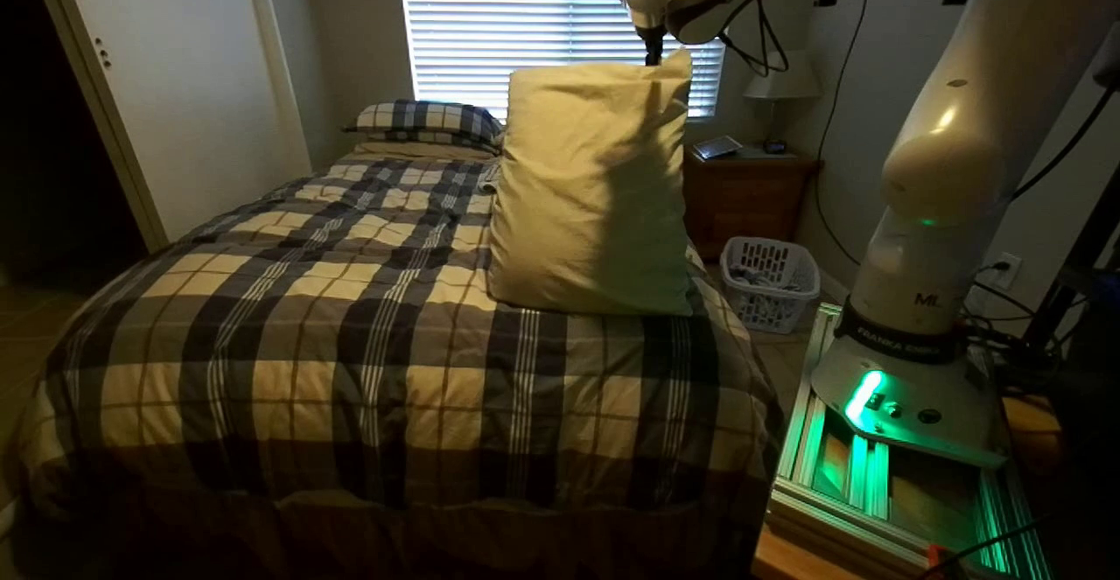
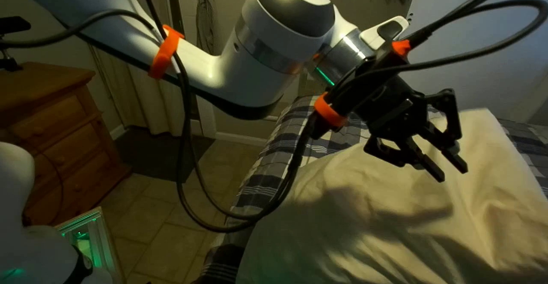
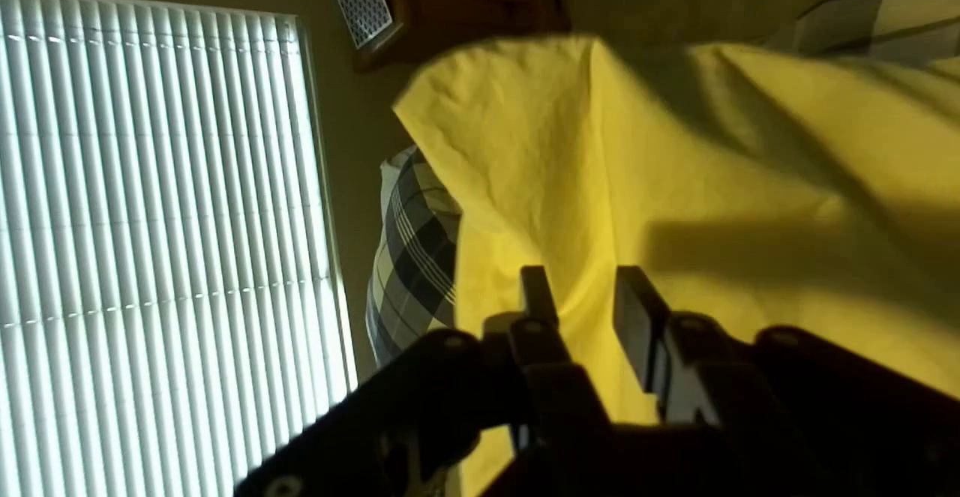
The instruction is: Flip the white pillow over.
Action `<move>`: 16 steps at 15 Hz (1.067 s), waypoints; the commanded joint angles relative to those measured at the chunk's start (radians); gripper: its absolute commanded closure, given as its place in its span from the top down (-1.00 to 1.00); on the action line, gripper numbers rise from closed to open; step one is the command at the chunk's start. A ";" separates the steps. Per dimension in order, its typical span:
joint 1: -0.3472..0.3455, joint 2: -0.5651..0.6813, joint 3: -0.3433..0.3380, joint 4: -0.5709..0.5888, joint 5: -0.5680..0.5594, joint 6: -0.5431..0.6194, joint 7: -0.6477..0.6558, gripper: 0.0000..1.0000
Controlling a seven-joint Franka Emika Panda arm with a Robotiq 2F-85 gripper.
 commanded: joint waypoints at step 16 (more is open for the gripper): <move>0.000 -0.105 0.022 0.050 0.858 -0.282 -0.215 1.00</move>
